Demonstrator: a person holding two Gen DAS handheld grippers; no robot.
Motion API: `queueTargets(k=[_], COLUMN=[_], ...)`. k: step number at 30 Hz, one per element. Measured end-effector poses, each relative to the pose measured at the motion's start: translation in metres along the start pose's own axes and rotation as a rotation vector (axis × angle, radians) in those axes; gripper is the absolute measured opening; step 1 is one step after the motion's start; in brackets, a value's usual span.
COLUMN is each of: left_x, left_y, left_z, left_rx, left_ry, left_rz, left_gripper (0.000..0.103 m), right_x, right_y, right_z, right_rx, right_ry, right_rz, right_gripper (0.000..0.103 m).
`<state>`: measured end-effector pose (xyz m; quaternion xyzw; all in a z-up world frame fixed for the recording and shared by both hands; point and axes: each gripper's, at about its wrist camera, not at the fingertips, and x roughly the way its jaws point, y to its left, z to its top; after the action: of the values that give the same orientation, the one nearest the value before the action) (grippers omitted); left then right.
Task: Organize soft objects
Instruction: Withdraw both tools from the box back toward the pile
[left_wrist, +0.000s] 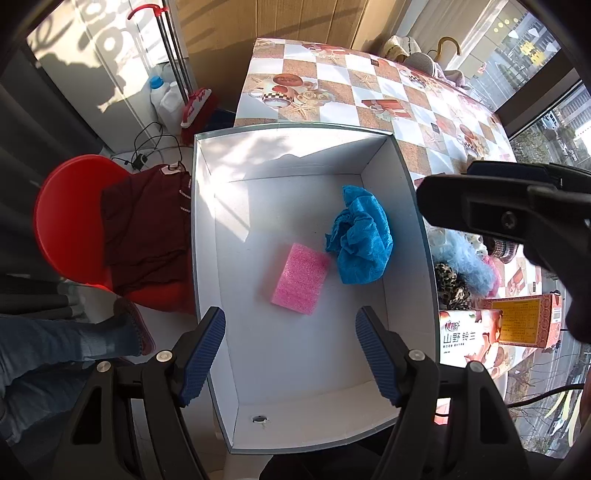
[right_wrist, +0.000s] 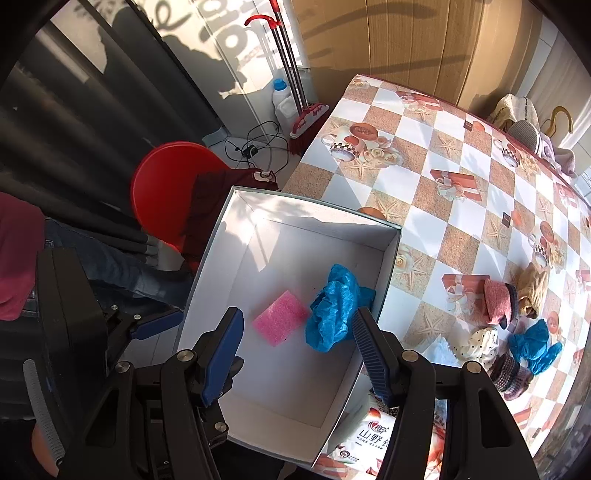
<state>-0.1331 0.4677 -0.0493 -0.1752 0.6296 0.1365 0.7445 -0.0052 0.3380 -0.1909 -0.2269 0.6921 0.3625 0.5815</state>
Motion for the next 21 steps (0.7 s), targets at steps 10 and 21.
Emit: queueTargets(k=[10,21], left_x=[0.0,-0.011], left_y=[-0.026,-0.07], left_z=[-0.006,-0.018], left_rx=[0.043,0.06], left_ry=[0.004,-0.04], left_rz=[0.0,-0.013], left_gripper=[0.077,0.077], right_x=[-0.011,-0.038], right_y=[-0.019,-0.045], right_z=[-0.03,-0.082], right_rx=[0.026,0.046], right_ry=[0.001,-0.026], right_rz=[-0.033,-0.052], right_gripper=[0.063,0.063])
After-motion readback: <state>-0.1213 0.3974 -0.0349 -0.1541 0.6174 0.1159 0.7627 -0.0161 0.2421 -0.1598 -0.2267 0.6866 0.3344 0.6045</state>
